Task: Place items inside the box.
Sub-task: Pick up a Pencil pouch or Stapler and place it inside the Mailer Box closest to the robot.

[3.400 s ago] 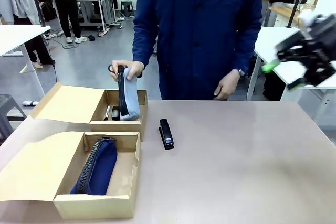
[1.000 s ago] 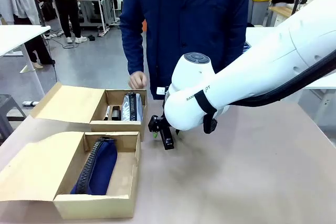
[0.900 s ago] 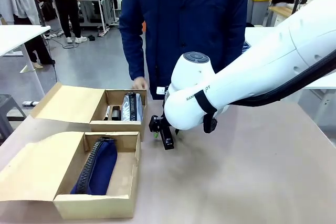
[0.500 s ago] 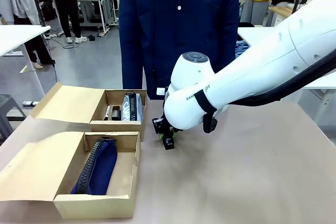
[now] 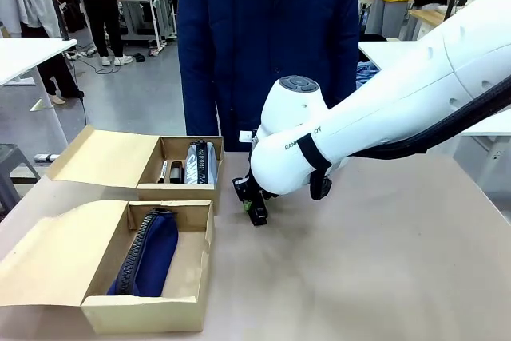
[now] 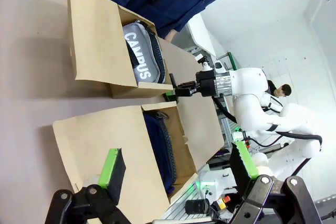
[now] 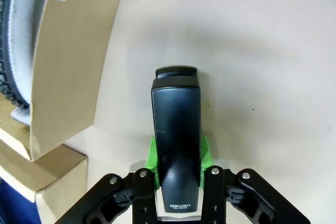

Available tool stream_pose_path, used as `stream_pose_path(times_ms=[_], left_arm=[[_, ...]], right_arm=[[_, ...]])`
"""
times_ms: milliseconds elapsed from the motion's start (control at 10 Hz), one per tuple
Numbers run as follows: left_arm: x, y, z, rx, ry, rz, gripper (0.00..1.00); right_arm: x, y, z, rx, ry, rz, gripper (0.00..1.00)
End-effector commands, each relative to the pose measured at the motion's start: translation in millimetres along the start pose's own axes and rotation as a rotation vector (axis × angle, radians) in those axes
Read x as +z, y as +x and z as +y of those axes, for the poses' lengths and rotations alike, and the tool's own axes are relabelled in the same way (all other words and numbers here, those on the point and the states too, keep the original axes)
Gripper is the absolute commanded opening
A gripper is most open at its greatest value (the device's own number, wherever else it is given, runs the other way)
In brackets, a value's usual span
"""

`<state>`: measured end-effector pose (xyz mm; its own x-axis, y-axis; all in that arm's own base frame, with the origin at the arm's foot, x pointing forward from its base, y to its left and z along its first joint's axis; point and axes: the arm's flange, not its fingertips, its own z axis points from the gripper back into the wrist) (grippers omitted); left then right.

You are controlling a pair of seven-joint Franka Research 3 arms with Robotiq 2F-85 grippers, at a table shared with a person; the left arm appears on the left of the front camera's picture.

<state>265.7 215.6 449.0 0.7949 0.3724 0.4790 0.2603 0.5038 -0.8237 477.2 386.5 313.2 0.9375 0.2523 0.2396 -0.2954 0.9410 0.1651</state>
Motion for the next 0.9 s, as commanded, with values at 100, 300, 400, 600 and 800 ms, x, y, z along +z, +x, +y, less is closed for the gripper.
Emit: stream_pose_path(times_ms=[100,300,400,600,800], left_arm=[[0,-1,0,-0.014,-0.019,-0.017,1.00],[0,-1,0,-0.014,-0.019,-0.017,1.00],[0,-1,0,-0.014,-0.019,-0.017,1.00],[0,-1,0,-0.014,-0.019,-0.017,1.00],[0,-1,0,-0.014,-0.019,-0.017,1.00]], right_arm=[[103,-43,0,-0.053,0.027,0.050,0.00],[174,-108,4,-0.160,0.065,0.175,0.00],[191,-140,5,-0.188,0.105,0.186,0.00],[223,-200,-12,-0.192,0.226,0.178,0.00],[238,-207,-55,-0.213,0.398,0.053,0.14]])
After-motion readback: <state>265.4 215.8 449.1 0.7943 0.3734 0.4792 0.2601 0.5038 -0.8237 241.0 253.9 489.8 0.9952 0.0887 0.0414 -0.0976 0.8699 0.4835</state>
